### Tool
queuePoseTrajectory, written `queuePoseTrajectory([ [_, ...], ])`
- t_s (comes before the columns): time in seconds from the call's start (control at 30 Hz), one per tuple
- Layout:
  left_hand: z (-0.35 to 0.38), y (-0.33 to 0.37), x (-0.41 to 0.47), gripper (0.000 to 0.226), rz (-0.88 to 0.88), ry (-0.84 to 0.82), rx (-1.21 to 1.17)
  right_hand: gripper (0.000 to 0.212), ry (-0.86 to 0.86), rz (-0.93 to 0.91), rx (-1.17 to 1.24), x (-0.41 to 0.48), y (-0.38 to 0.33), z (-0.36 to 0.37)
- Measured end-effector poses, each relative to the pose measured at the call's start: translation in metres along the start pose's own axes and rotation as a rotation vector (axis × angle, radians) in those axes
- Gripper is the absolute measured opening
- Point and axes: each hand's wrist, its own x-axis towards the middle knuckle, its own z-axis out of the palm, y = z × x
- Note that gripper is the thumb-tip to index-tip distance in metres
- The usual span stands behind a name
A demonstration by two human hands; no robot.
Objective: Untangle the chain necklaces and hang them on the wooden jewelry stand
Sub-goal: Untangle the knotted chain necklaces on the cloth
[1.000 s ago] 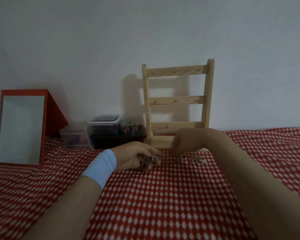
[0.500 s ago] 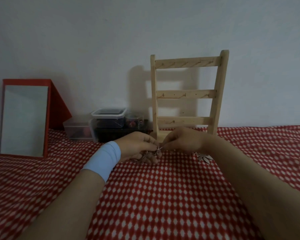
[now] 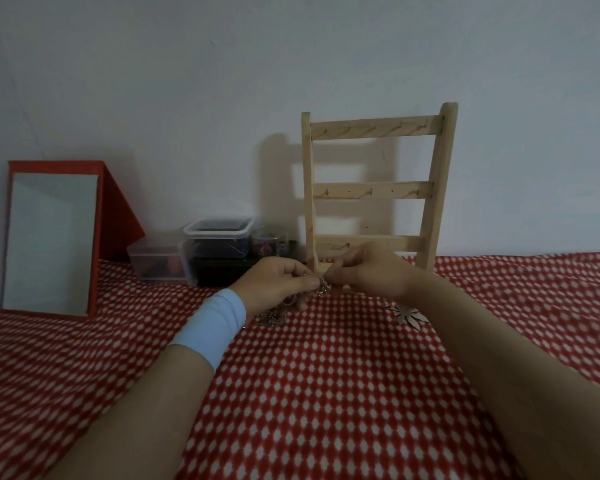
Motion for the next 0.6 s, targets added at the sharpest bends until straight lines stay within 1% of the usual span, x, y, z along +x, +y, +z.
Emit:
queuePoseTrajectory([
  [0.07,0.001,0.002,0.000,0.014,0.043,0.038,0.009,0.022,-0.030,0.039,0.011,-0.002,-0.003,-0.001],
  [0.13,0.001,0.004,0.000,0.014,0.058,0.052,-0.030,0.025,-0.049,0.050,-0.002,-0.002,-0.004,-0.001],
  [0.2,0.001,0.004,0.001,0.012,0.079,0.040,-0.105,0.021,-0.046,0.043,0.005,-0.002,-0.004,-0.001],
  [0.27,-0.002,0.003,0.001,0.010,0.118,0.017,-0.124,0.016,-0.036,0.035,0.060,-0.004,-0.004,-0.001],
  [0.37,-0.006,0.002,0.002,0.010,0.178,0.004,-0.035,0.017,-0.071,0.077,0.133,-0.007,-0.007,-0.003],
  [0.47,-0.008,0.002,0.002,0.016,0.215,0.013,0.064,0.020,-0.105,0.134,0.129,-0.007,-0.009,-0.003],
  [0.6,-0.011,0.004,0.002,0.027,0.233,-0.048,0.197,0.023,-0.165,0.192,0.148,-0.009,-0.008,-0.001],
])
